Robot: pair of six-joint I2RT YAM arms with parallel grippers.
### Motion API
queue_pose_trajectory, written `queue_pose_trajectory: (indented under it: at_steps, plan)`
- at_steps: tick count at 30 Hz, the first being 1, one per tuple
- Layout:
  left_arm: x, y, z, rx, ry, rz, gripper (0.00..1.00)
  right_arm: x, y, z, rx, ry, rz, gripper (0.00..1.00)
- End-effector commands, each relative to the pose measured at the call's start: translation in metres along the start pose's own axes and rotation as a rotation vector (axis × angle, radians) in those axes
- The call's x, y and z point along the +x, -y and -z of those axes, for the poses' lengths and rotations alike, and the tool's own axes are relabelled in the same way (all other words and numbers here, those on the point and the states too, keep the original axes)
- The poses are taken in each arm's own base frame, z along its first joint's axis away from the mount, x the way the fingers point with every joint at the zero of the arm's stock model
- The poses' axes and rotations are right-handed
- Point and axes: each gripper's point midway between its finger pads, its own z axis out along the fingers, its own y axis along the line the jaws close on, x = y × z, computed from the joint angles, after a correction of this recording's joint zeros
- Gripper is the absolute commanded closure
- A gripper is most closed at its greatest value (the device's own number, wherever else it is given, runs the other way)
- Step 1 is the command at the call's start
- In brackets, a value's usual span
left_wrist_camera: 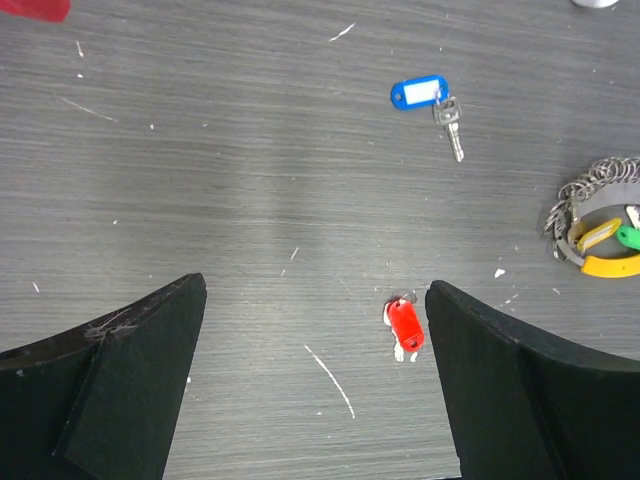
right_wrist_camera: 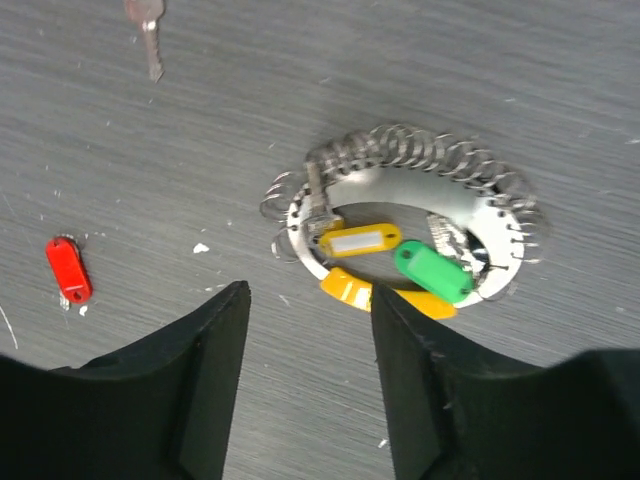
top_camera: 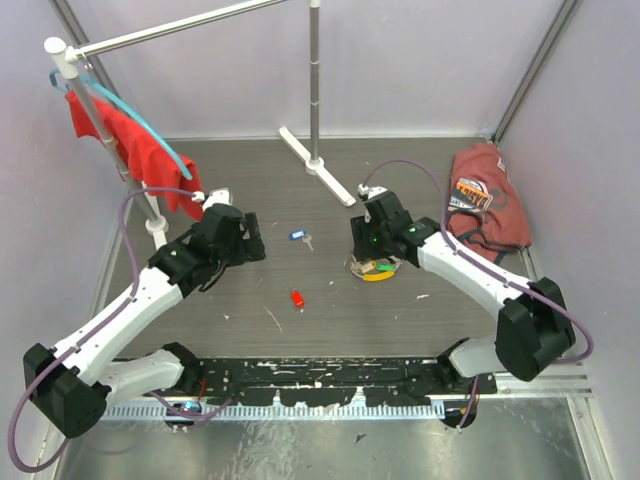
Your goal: Put the keys on the keyring
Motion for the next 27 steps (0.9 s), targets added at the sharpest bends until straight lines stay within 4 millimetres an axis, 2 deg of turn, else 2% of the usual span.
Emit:
queue_pose_trajectory:
  at_steps: [1,5,10,15,18,21,27]
  plan:
    - [-0.004,0.006,-0.002,0.019,0.034,0.025,0.02,0.0,-0.028,-0.017,-0.081,0.009,0.061,0.46]
    - [-0.009,0.005,0.004,0.04,0.065,0.013,0.02,0.012,-0.033,-0.038,-0.087,-0.048,0.087,0.51]
    - [-0.011,0.004,0.01,0.053,0.085,0.014,0.01,0.021,-0.03,-0.054,-0.058,-0.099,0.116,0.51]
    - [0.002,0.017,0.008,0.136,0.045,0.018,0.03,0.027,-0.039,-0.065,-0.09,-0.137,0.171,0.52]
    - [0.014,0.026,0.006,0.163,0.015,0.028,0.04,0.03,-0.038,-0.071,-0.077,-0.161,0.188,0.5]
    - [0.022,0.026,0.004,0.151,0.005,0.032,0.04,0.03,-0.033,-0.075,-0.045,-0.165,0.193,0.47]
    - [0.016,0.024,0.006,0.145,0.031,0.037,0.03,0.03,-0.033,-0.087,-0.023,-0.174,0.206,0.5]
